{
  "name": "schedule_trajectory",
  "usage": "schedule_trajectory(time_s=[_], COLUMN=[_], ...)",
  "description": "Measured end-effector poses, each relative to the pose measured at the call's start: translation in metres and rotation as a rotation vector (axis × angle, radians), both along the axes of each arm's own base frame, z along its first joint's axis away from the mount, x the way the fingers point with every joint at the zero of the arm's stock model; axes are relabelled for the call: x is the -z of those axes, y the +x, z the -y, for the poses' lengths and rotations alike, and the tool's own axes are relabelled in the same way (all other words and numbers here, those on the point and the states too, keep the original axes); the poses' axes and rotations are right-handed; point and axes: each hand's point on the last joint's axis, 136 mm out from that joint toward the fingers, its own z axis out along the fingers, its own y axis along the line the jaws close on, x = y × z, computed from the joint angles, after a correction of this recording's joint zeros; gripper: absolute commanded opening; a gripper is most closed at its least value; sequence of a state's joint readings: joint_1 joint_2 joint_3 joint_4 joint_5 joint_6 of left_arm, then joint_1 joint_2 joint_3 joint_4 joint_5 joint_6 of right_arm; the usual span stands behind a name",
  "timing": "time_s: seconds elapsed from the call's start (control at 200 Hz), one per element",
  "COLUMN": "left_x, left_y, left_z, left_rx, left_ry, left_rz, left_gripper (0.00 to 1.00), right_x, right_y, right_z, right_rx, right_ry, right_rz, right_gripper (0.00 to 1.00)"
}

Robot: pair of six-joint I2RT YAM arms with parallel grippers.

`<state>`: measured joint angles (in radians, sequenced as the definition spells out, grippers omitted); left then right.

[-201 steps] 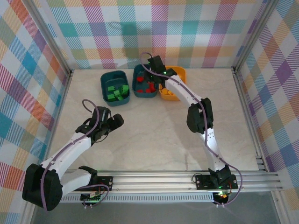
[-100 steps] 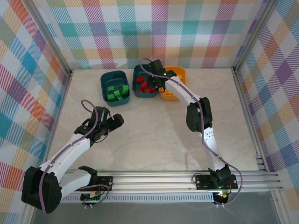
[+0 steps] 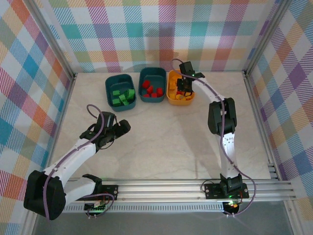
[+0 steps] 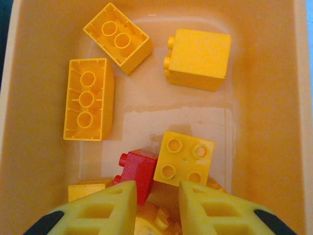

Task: Sort the legos into containers by color

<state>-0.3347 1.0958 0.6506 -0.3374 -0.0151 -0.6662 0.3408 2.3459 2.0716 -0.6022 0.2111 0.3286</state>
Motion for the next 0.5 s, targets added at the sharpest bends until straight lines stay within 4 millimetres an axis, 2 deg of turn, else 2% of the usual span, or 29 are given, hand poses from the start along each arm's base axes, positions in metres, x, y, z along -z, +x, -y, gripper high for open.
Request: schedule_trajectory(time_s=[0.165, 0.325, 0.415, 0.5], left_x=[0.004, 0.006, 0.004, -0.008], left_y=[0.0, 0.001, 0.007, 0.024], left_z=[0.0, 0.0, -0.004, -0.011], left_rx=[-0.002, -0.005, -0.019, -0.054], left_ry=[0.002, 0.008, 0.039, 0.081], left_rz=[-0.014, -0.02, -0.021, 0.001], left_gripper=[0.86, 0.86, 0.9, 0.91], right_x=[0.006, 0.02, 0.019, 0.01], right_y=[-0.001, -0.017, -0.024, -0.031], right_z=[0.001, -0.001, -0.001, 0.004], right_rx=[-0.005, -0.027, -0.031, -0.025], right_ry=[0.019, 0.043, 0.052, 0.045], right_rz=[-0.007, -0.057, -0.059, -0.05], right_gripper=[0.29, 0.31, 0.38, 0.48])
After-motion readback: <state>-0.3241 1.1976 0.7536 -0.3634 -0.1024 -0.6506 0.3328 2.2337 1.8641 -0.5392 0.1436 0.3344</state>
